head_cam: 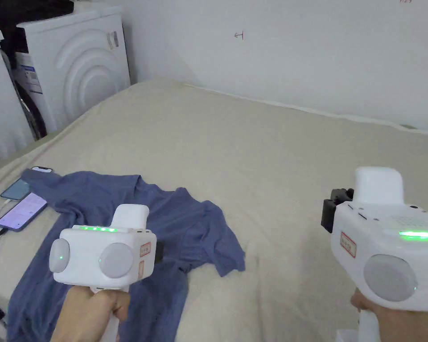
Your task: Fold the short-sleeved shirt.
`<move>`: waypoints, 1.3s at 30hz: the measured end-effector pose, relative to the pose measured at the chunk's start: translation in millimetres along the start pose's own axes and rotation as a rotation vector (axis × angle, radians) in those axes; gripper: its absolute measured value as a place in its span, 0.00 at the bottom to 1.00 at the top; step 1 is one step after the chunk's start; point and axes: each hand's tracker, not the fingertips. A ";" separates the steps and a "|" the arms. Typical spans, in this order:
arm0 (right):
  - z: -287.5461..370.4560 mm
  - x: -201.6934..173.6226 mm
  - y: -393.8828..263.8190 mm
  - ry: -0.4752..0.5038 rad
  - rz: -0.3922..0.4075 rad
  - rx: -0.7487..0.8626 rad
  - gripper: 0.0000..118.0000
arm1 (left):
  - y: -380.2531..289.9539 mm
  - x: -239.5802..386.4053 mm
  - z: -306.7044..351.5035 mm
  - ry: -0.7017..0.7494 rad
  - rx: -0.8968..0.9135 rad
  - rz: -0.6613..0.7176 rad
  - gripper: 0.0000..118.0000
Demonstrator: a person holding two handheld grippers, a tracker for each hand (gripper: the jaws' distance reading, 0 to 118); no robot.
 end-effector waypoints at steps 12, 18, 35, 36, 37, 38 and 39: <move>-6.5 3.3 -31.3 0.022 -0.021 -0.076 0.00 | -5.0 25.9 -40.1 -0.017 -0.166 -0.053 0.98; 10.2 5.7 -41.1 0.020 0.006 -0.083 0.00 | -12.6 24.8 -78.0 0.085 -0.213 -0.088 0.92; 92.1 100.6 -79.3 -0.096 -0.034 -0.049 0.00 | 46.8 120.9 -9.7 -0.025 -0.099 -0.170 0.00; 98.3 109.4 -83.1 -0.109 -0.031 -0.051 0.00 | 57.4 128.6 -21.0 -0.063 -0.148 -0.149 0.00; 104.4 117.7 -87.0 -0.137 -0.030 -0.049 0.00 | 68.3 141.5 -26.0 -0.076 -0.133 -0.154 0.00; 109.6 126.3 -90.4 -0.154 -0.034 -0.045 0.00 | 76.7 156.1 -29.3 -0.092 -0.128 -0.156 0.00; 114.8 136.6 -93.4 -0.168 -0.040 -0.048 0.00 | 86.7 176.8 -33.2 -0.104 -0.124 -0.180 0.00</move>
